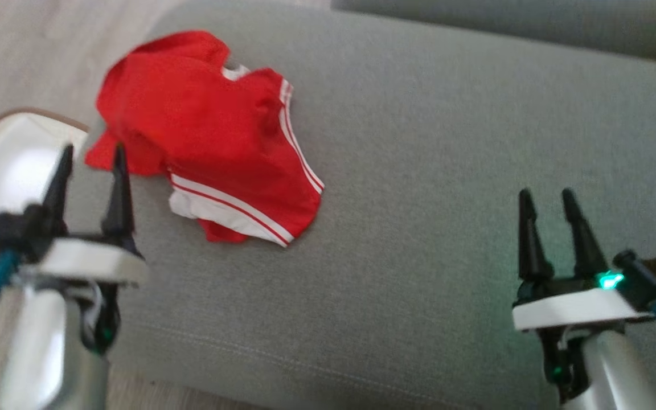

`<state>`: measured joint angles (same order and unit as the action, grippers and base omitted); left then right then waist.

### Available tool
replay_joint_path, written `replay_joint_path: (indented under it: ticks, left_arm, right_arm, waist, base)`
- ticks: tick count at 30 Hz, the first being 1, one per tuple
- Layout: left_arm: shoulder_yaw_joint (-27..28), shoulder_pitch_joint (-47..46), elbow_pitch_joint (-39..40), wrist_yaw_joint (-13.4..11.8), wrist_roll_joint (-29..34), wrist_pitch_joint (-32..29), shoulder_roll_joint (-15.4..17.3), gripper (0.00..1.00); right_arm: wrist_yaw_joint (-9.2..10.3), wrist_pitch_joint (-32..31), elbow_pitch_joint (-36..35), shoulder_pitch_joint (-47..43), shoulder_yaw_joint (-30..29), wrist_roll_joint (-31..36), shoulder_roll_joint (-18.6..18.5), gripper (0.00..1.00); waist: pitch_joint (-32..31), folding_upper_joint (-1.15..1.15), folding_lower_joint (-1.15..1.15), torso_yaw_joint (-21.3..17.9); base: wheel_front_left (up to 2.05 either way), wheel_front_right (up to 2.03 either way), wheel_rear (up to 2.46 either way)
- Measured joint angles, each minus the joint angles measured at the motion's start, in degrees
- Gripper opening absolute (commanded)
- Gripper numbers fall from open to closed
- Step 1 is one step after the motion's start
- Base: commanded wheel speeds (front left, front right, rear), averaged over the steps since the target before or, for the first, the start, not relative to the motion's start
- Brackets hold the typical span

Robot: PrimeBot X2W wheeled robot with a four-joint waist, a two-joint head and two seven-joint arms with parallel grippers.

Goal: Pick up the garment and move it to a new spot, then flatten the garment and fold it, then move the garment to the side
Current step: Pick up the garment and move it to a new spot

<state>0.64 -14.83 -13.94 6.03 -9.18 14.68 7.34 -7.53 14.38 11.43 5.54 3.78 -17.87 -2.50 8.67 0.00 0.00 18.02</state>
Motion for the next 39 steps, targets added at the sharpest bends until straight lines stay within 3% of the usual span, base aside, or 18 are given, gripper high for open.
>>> replay_joint_path:
  ticks: [5, 16, 24, 25, 26, 31, 39]
  left_arm:
    - [-3.59, -9.32, -7.75, 1.10, -0.57, -2.14, 4.63, 1.00]
    - [-18.67, -29.53, -27.86, 1.54, -9.22, -17.50, 13.77, 1.00]
    - [-26.50, -34.53, -35.72, 1.54, -16.15, -20.20, 15.29, 1.00]
    - [-27.22, -34.98, -36.32, 1.54, -16.90, -20.18, 15.62, 0.28]
    - [-27.76, -35.29, -36.63, 1.54, -17.59, -19.93, 15.91, 0.00]
    - [-29.87, -36.29, -38.65, 1.54, -20.29, -16.12, 16.25, 0.00]
    - [-29.93, -38.91, -41.49, 1.51, -20.81, -4.81, 16.46, 0.00]
  right_arm:
    - [0.00, 0.00, -1.85, 1.63, -2.74, 1.96, 0.00, 1.00]
    - [0.00, -0.01, -4.59, 5.30, -3.77, 3.27, -0.08, 1.00]
    - [0.00, 0.00, -4.86, 5.61, -2.55, 3.25, -0.10, 1.00]
    - [0.00, 0.00, -4.87, 5.61, -2.47, 3.24, -0.11, 1.00]
    - [0.00, 0.00, -4.90, 5.61, -2.43, 3.24, -0.11, 1.00]
    - [0.00, 0.00, -4.82, 5.63, -2.27, 2.83, -0.11, 1.00]
    - [0.00, 0.00, -3.21, 5.62, -2.16, 1.67, -0.11, 1.00]
  waist:
    - [4.20, 0.00, 0.00, -1.73]
    - [13.59, 0.00, 0.01, -5.78]
    - [16.89, 0.00, 0.01, -8.42]
    - [17.06, 0.00, 0.00, -8.57]
    - [17.20, 0.00, 0.00, -8.67]
    - [17.11, 0.00, 0.00, -8.67]
    - [13.98, 0.00, 0.00, -8.06]
  base:
    - [0.00, 0.00, 0.00]
    - [0.00, 0.00, 0.00]
    - [0.00, 0.00, 0.00]
    - [0.00, 0.00, 0.00]
    - [0.00, 0.00, 0.00]
    - [0.00, 0.00, 0.00]
    - [0.00, 0.00, 0.00]
